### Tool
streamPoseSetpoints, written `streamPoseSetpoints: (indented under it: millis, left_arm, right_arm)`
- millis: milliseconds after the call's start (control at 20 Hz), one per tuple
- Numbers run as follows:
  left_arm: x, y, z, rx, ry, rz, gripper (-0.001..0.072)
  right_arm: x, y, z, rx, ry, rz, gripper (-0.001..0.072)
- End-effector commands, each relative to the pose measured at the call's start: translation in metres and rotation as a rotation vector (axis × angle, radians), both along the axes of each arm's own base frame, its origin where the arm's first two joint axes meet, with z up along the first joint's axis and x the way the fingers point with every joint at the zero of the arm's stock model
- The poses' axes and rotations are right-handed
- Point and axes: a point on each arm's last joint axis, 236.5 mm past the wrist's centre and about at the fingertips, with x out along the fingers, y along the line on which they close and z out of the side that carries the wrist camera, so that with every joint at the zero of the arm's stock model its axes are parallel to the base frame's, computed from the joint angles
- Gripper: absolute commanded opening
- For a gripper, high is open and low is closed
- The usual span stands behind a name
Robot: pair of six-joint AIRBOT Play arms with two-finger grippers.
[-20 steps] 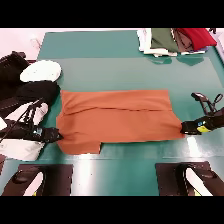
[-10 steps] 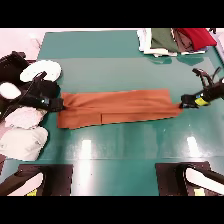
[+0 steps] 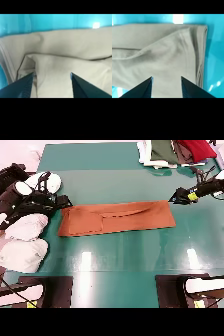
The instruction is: Fold the shirts.
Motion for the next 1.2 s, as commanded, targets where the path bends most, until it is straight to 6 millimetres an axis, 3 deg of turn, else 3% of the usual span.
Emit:
streamPoseSetpoints:
  millis: [0, 50, 200, 350, 500, 600, 700, 750, 800, 1000, 1150]
  left_arm:
    - [-0.001, -0.01, 0.01, -0.039, 0.019, -0.018, 0.02]
    - [-0.002, -0.013, 0.009, -0.027, 0.01, -0.047, 0.0033]
    - [-0.001, -0.036, 0.009, -0.028, -0.013, -0.087, 0.0022]
    - [0.002, -0.077, 0.011, -0.051, -0.049, -0.103, 0.0022]
    - [-0.006, -0.119, -0.002, -0.078, -0.018, -0.125, 0.0021]
    - [-0.012, -0.146, -0.014, -0.084, -0.01, -0.161, 0.0021]
    - [-0.015, -0.176, -0.024, -0.117, -0.009, -0.181, 0.0021]
    - [-0.015, -0.188, -0.029, -0.126, -0.001, -0.195, 0.0021]
    - [-0.016, -0.202, -0.034, -0.132, 0.01, -0.214, 0.0021]
    - [-0.002, -0.248, -0.045, -0.142, 0.006, -0.282, 0.0021]
    - [0.002, -0.28, -0.051, -0.149, 0.005, -0.332, 0.0021]
  right_arm:
    - [-0.012, -0.02, -0.004, 0.084, 0.021, 0.003, 0.0511]
    - [-0.021, -0.032, -0.015, 0.097, 0.048, -0.036, 0.0525]
    - [-0.046, -0.054, -0.056, 0.181, 0.144, -0.119, 0.0529]
    - [-0.051, -0.035, -0.082, 0.31, 0.221, -0.119, 0.0528]
    - [-0.035, 0.001, -0.095, 0.358, 0.207, -0.064, 0.0513]
    - [-0.026, 0.026, -0.098, 0.359, 0.186, -0.02, 0.0415]
    - [-0.024, 0.043, -0.097, 0.343, 0.175, 0.022, 0.0201]
    - [-0.023, 0.046, -0.09, 0.336, 0.154, 0.04, 0.0066]
    - [-0.02, 0.046, -0.079, 0.324, 0.115, 0.049, 0.0016]
    - [-0.008, 0.047, -0.001, 0.276, -0.049, 0.058, 0.0016]
    - [-0.002, 0.072, 0.076, 0.262, -0.194, 0.122, 0.0016]
